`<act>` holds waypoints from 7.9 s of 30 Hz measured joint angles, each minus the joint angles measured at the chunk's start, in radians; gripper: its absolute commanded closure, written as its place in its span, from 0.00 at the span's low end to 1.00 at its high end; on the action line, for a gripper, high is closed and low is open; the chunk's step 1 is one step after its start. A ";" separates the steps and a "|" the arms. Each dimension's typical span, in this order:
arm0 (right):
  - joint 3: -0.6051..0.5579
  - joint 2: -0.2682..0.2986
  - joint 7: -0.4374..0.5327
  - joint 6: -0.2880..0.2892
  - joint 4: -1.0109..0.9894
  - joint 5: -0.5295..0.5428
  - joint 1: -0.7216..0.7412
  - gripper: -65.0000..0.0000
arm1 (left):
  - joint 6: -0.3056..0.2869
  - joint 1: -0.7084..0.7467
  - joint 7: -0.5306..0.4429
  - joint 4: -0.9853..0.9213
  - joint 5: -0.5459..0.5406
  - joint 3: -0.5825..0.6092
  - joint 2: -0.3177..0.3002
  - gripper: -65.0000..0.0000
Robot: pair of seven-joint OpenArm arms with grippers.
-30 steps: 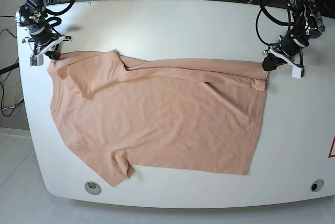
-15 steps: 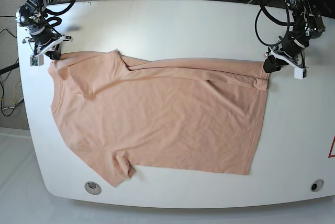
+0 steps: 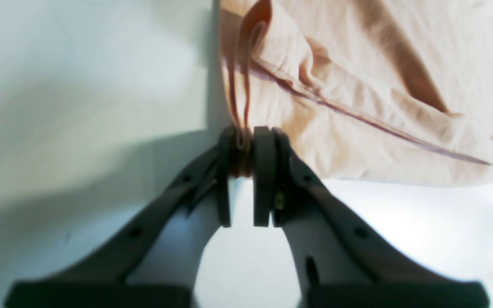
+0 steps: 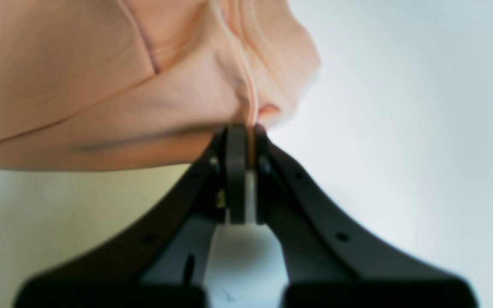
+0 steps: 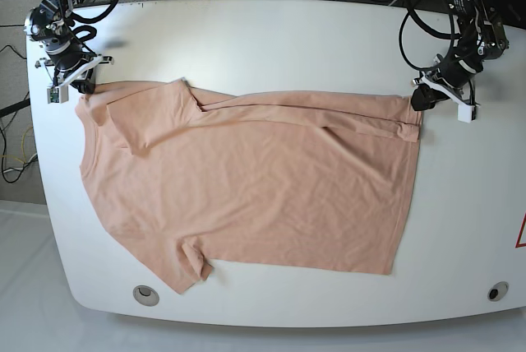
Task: Fold the T-shirt properly
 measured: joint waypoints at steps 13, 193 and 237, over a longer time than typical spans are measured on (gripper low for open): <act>0.000 -0.004 0.003 0.000 0.052 -0.001 -0.060 1.00 | 0.007 0.108 0.006 0.109 0.015 -0.002 -0.005 1.00; -0.031 -0.106 0.013 0.001 0.395 0.057 -0.360 1.00 | -0.089 0.335 0.083 0.293 0.100 -0.111 -0.095 1.00; -0.020 -0.100 -0.016 0.003 0.379 0.030 -0.397 1.00 | -0.099 0.458 0.103 0.308 0.115 -0.138 -0.089 1.00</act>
